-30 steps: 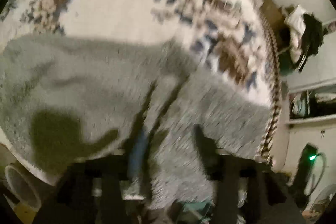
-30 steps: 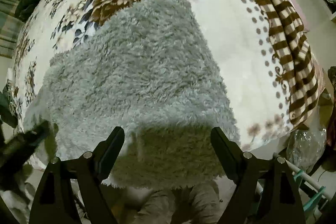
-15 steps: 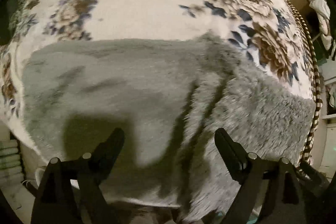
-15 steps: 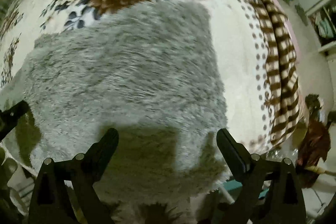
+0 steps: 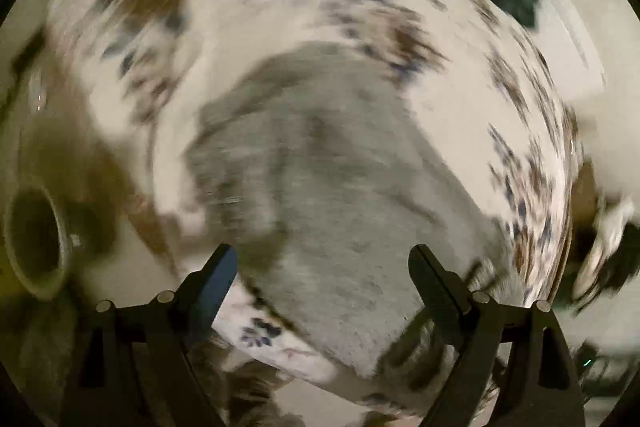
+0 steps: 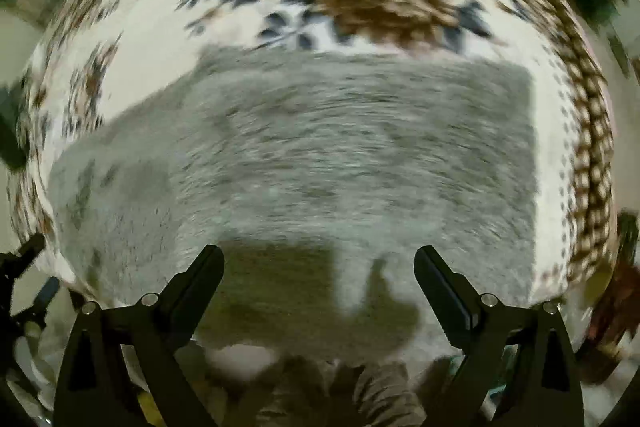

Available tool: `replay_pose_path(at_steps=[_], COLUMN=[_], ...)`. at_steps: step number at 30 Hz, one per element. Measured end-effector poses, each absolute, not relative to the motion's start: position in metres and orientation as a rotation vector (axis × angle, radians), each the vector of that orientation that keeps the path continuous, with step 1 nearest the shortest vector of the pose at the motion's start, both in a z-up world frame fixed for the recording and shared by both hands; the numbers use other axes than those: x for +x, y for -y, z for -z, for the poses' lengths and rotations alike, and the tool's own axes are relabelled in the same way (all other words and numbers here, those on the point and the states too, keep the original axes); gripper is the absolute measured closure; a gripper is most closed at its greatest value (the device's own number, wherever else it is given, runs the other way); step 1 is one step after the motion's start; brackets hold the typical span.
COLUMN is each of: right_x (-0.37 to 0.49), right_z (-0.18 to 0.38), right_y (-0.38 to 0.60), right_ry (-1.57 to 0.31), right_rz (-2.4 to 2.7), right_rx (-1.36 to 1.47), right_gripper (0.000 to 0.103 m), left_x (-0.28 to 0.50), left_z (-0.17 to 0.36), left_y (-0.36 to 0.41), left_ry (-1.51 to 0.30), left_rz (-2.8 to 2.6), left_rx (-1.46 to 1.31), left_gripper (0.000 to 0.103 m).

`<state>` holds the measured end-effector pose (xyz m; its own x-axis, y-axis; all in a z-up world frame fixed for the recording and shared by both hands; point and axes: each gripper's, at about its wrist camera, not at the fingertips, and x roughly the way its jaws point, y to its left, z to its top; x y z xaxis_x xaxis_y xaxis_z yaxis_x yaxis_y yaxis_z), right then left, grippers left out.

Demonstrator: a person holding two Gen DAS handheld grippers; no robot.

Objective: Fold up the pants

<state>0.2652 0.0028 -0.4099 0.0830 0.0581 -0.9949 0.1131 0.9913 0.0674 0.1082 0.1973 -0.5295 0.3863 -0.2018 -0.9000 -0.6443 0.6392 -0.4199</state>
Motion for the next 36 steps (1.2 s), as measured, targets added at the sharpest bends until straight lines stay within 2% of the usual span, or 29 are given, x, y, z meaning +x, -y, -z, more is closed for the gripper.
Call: replay_pose_path(at_steps=[3, 7, 9, 10, 11, 12, 18, 25, 29, 31, 32, 33, 34, 36], right_x=[0.274, 0.286, 0.291, 0.293, 0.294, 0.295, 0.293, 0.279, 0.274, 0.27, 0.266, 0.265, 0.263, 0.261], right_z=[0.422, 0.434, 0.438, 0.439, 0.44, 0.44, 0.447, 0.457, 0.459, 0.465, 0.468, 0.47, 0.472, 0.473], right_y=[-0.02, -0.031, -0.035, -0.037, -0.038, -0.04, -0.059, -0.077, -0.078, -0.075, -0.071, -0.07, -0.069, -0.064], right_ry=[-1.518, -1.55, -1.562, -1.568, -1.571, -1.576, -1.602, -1.635, -1.642, -1.645, -1.645, -1.646, -1.647, -1.65], right_rz=[0.018, 0.025, 0.03, 0.034, 0.035, 0.036, 0.013, -0.004, -0.037, -0.036, -0.03, -0.025, -0.021, -0.014], right_rx=[0.104, 0.082, 0.075, 0.07, 0.065, 0.058, 0.05, 0.096, 0.137, 0.139, 0.141, 0.147, 0.154, 0.168], right_gripper=[0.005, 0.005, 0.005, 0.005, 0.005, 0.005, 0.005, 0.005, 0.005, 0.005, 0.005, 0.005, 0.005, 0.005], left_x=[0.098, 0.103, 0.105, 0.108, 0.108, 0.109, 0.119, 0.115, 0.101, 0.097, 0.094, 0.092, 0.091, 0.093], left_z=[0.556, 0.579, 0.587, 0.59, 0.591, 0.59, 0.535, 0.597, 0.595, 0.593, 0.595, 0.598, 0.604, 0.612], left_y=[-0.222, -0.237, -0.243, -0.246, -0.25, -0.254, -0.247, -0.274, -0.275, -0.269, -0.267, -0.267, -0.267, -0.269], left_ry=[-1.108, -1.059, -1.047, -1.033, -1.022, -1.004, -0.803, -0.939, -0.926, -0.938, -0.947, -0.967, -0.977, -0.961], left_rz=[-0.346, -0.344, -0.336, -0.342, -0.351, -0.348, -0.217, -0.262, -0.22, -0.217, -0.225, -0.257, -0.279, -0.293], left_rx=[-1.045, -1.102, -1.121, -1.134, -1.132, -1.13, -0.956, -1.103, -1.147, -1.123, -1.119, -1.121, -1.137, -1.172], left_gripper=[0.016, 0.019, 0.03, 0.032, 0.051, 0.101, 0.099, 0.093, 0.081, 0.073, 0.06, 0.031, 0.022, 0.021])
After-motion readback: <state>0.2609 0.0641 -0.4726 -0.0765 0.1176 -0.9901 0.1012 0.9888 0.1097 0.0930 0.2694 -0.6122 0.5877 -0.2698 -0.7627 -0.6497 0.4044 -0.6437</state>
